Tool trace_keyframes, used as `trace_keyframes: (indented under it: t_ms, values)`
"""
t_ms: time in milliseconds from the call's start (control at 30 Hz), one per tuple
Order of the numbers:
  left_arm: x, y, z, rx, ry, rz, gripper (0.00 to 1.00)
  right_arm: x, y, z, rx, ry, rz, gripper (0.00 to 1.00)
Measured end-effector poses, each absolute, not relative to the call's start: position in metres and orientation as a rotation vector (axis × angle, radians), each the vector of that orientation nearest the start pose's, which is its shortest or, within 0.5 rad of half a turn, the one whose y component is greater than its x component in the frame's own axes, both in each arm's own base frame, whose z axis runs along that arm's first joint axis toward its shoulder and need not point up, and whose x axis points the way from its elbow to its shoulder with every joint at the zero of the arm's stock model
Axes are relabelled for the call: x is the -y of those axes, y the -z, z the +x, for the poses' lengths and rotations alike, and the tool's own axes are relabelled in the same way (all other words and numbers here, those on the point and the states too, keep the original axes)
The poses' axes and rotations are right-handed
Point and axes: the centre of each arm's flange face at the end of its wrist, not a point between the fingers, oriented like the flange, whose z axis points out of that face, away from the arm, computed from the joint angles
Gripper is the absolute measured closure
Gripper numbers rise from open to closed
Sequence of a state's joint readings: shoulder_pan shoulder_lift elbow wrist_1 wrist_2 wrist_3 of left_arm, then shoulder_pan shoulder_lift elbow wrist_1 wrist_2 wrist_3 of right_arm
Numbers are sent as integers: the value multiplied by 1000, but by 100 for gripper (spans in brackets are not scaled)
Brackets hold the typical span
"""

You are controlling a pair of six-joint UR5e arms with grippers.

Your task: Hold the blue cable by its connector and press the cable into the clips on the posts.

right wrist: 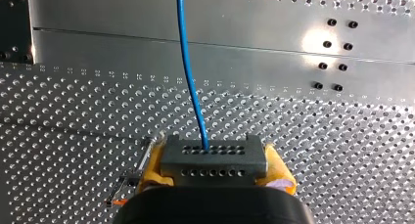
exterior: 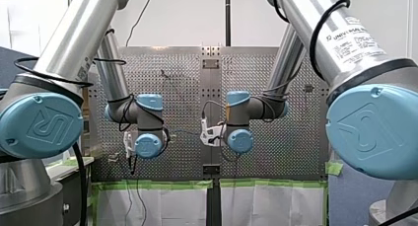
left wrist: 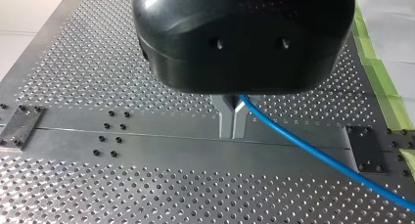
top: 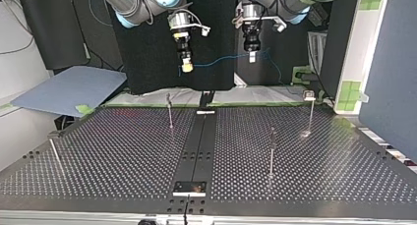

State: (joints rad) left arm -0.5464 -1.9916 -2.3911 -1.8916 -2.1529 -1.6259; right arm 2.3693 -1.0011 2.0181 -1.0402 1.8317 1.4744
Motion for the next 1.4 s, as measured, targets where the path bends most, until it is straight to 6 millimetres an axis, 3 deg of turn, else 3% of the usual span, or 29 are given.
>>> trace_keyframes:
  t_ms: [433,833,1200,1400]
  values:
    - [267,-80,288,-1563,18,-73,99,297,-87,458,813,-1536,1595,100]
    - [267,-80,288,-1563,17,-73,99,291,-40,450,840,-1438,1703,100]
    - [265,-79,288,-1564,9,-73,99,290,-38,449,841,-1434,1708,100]
    - [252,-64,297,-1584,-67,-66,99,290,-38,449,841,-1434,1708,100]
